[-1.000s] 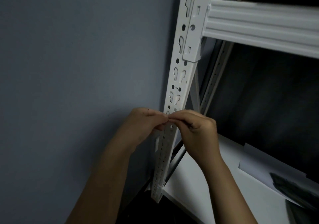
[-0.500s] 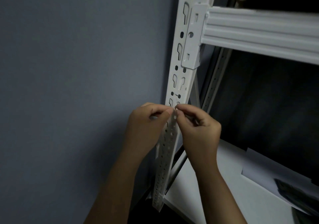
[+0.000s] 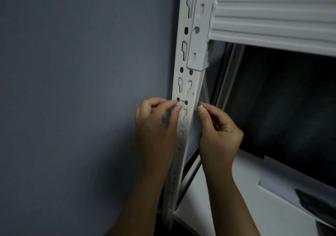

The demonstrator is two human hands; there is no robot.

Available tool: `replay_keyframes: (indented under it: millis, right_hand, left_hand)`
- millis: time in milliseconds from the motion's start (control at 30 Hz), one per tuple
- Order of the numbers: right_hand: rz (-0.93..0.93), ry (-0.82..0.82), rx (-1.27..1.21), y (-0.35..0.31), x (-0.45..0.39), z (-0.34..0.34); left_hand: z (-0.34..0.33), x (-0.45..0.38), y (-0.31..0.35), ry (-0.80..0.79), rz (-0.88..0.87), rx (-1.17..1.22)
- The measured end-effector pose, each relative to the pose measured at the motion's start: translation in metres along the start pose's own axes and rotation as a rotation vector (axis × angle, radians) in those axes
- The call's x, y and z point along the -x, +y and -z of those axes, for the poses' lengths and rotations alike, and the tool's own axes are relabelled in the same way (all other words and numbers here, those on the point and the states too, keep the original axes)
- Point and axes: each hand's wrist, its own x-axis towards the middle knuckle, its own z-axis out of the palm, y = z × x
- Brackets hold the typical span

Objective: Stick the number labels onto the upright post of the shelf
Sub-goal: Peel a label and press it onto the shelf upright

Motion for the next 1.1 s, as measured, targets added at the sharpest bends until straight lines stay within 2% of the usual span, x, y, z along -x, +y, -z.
replay_keyframes:
  millis: [200, 500, 767, 1100]
  right_hand:
    - [0.023, 0.067, -0.038, 0.007, -0.001, -0.009]
    - [0.021, 0.080, -0.037, 0.012, 0.001, -0.012]
    - [0.039, 0.097, -0.021, 0.016, -0.001, -0.013]
    - [0.011, 0.119, -0.024, 0.016, -0.002, -0.016]
  left_hand:
    - [-0.007, 0.003, -0.019, 0.016, -0.252, -0.142]
    - [-0.015, 0.007, -0.034, 0.075, -0.421, -0.149]
    - [-0.016, -0.001, -0.031, -0.014, -0.323, -0.010]
    - [-0.016, -0.004, -0.034, 0.020, -0.403, -0.077]
